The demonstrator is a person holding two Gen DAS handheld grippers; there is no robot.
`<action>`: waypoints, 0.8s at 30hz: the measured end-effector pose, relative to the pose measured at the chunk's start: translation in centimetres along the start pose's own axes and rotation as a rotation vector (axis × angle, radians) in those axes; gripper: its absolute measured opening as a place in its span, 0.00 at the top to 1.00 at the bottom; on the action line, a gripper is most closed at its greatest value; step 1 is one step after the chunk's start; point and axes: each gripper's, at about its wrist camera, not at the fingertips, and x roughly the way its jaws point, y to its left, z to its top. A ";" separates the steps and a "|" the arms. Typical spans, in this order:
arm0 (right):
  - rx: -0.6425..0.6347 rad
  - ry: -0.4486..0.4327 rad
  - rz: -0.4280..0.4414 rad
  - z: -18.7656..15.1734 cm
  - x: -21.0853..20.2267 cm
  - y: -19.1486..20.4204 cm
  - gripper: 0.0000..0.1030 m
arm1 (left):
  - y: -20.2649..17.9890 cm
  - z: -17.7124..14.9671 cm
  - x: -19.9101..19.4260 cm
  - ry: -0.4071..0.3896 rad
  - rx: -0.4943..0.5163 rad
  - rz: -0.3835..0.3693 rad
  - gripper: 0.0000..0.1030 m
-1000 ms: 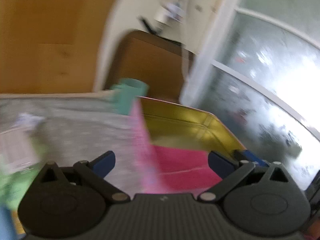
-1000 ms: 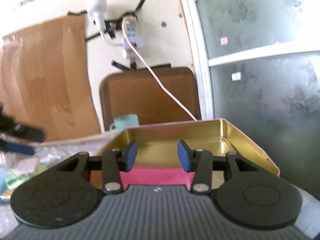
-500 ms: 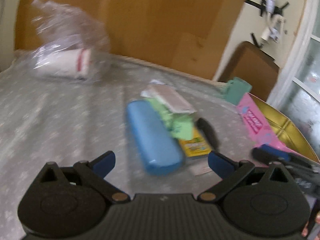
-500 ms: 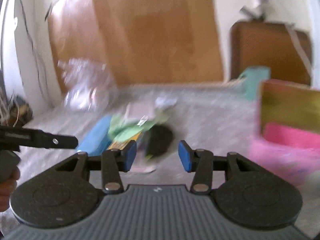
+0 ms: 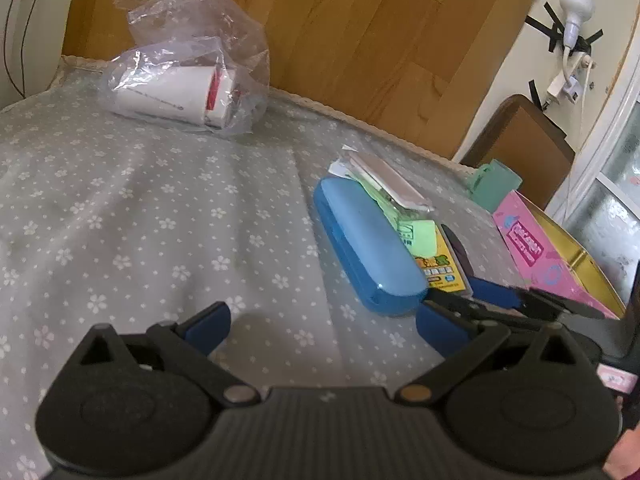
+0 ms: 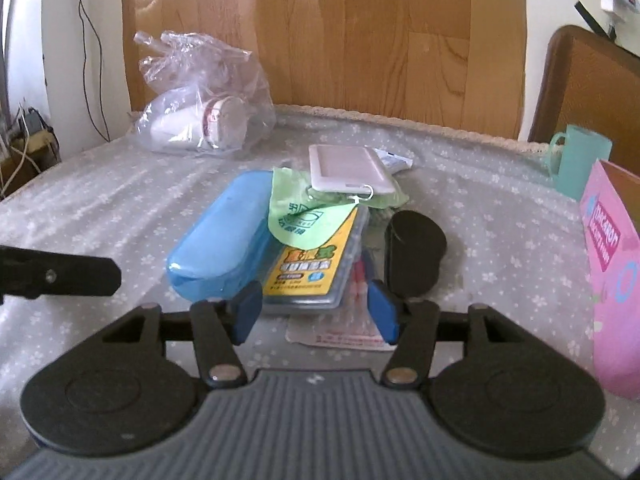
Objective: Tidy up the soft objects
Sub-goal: 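Grasp the yellow card pack with the right tool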
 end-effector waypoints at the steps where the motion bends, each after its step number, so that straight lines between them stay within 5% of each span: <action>1: -0.010 0.001 -0.010 0.1 0.2 0.2 0.41 | -0.1 -0.1 0.0 0.001 0.001 -0.002 0.01; 4: -0.017 0.000 -0.019 0.2 0.4 0.3 0.62 | -0.6 -0.2 -0.2 0.002 0.007 -0.010 0.01; 14: 0.061 0.007 0.041 -2.1 -4.6 -1.8 0.82 | -3.4 -0.5 0.1 0.040 0.044 -0.087 0.01; 20: 0.174 0.019 0.012 -6.4 -9.8 -4.7 0.77 | -8.1 -1.1 1.3 0.088 0.137 -0.181 0.01; 24: 0.221 0.000 -0.037 -8.3 -12.2 -6.1 0.52 | -11.0 -0.9 2.5 0.129 0.174 -0.226 0.01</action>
